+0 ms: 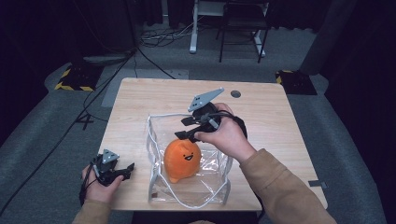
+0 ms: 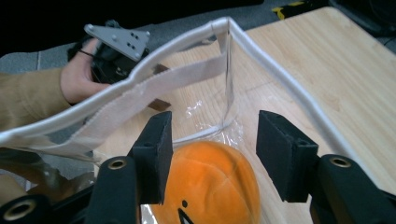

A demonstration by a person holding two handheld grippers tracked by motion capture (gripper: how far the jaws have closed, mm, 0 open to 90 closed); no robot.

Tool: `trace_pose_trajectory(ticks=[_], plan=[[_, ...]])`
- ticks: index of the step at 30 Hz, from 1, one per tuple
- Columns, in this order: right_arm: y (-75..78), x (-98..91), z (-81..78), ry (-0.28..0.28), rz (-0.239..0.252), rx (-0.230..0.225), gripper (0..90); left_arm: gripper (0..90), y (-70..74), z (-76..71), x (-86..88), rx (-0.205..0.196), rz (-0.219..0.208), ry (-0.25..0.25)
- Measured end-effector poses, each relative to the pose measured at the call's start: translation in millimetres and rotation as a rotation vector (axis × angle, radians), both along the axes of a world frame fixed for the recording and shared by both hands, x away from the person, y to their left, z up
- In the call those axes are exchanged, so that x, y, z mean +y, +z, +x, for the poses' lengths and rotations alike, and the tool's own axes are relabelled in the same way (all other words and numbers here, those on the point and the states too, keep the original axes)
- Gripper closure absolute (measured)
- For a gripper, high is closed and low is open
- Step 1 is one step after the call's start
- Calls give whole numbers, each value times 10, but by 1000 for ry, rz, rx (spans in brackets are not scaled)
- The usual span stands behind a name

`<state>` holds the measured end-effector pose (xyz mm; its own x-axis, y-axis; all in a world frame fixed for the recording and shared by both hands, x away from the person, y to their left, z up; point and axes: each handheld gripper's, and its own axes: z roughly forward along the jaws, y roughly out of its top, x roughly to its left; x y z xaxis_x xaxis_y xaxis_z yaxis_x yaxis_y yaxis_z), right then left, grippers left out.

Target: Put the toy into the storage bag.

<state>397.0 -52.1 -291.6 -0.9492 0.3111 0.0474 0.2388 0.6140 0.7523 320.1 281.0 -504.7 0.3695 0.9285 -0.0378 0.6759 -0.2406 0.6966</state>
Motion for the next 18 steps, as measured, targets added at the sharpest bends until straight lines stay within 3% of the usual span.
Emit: trace_pose_trajectory(ticks=[6,18], plan=[[195,-196,-54,-23,30,-29,470,236,2,5,2,-1,6,-2],[368,-638,-90,-99,52,-55,458,236,2,7,4,-2,6,-2]])
